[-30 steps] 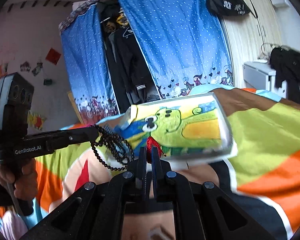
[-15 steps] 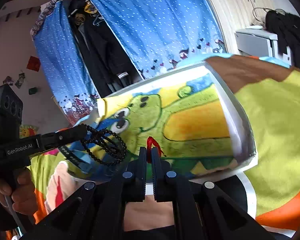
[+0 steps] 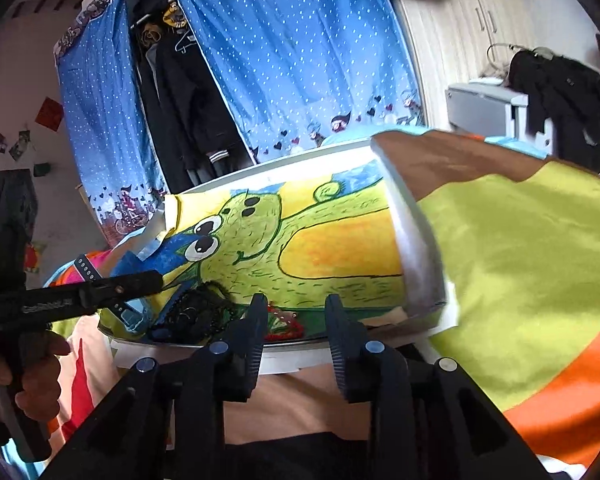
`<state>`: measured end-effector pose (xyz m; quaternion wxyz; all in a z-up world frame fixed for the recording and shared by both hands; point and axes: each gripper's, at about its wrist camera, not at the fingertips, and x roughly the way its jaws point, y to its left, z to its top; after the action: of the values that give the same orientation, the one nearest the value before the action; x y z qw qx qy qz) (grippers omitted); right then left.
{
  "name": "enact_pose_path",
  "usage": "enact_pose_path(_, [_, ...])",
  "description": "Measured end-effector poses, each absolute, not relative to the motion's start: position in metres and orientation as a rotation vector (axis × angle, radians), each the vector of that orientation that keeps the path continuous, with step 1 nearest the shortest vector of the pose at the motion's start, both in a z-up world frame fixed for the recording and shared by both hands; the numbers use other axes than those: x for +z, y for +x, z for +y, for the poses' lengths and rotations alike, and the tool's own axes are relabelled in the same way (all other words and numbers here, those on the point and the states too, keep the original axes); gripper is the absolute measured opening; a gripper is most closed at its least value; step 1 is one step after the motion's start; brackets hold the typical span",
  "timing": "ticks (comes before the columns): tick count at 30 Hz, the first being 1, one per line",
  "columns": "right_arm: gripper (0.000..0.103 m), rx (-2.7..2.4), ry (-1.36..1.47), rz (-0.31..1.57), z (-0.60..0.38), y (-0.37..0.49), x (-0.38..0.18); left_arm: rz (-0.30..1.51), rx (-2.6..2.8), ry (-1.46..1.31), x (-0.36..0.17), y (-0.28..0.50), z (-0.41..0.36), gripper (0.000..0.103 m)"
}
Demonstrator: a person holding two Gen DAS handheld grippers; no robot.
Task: Organize jewelry
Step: 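Carry both bracelets into the white tray and open both tools, then move both tools back to the remaining jewelry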
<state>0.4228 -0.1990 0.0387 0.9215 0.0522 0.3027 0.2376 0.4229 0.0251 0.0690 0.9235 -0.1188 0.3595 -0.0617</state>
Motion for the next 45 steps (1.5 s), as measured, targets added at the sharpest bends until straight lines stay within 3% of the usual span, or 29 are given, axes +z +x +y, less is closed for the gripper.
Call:
enact_pose_path(2, [0.045, 0.473, 0.096, 0.599, -0.204, 0.415, 0.047, 0.691, -0.107, -0.22, 0.079, 0.41, 0.02, 0.075])
enact_pose_path(6, [0.063, 0.465, 0.091, 0.538, -0.214, 0.392, 0.067, 0.594, -0.075, -0.185, 0.097, 0.381, 0.012, 0.095])
enact_pose_path(8, [0.076, 0.464, 0.081, 0.508, -0.219, 0.379, 0.077, 0.546, -0.064, -0.171, 0.107, 0.362, 0.009, 0.095])
enact_pose_path(13, [0.094, 0.46, 0.059, 0.45, -0.228, 0.335, 0.099, 0.464, -0.067, -0.174, 0.121, 0.313, 0.006, 0.096])
enact_pose_path(17, [0.103, 0.457, 0.023, 0.388, -0.231, 0.294, 0.113, 0.406, -0.088, -0.158, 0.126, 0.264, 0.003, 0.096])
enact_pose_path(32, [0.103, 0.444, 0.017, 0.315, -0.239, 0.154, 0.111, 0.319, -0.111, -0.088, 0.123, 0.124, -0.01, 0.101])
enact_pose_path(45, [0.103, 0.405, -0.05, 0.405, -0.24, 0.095, 0.048, 0.572, -0.15, -0.07, 0.042, 0.09, -0.02, 0.101])
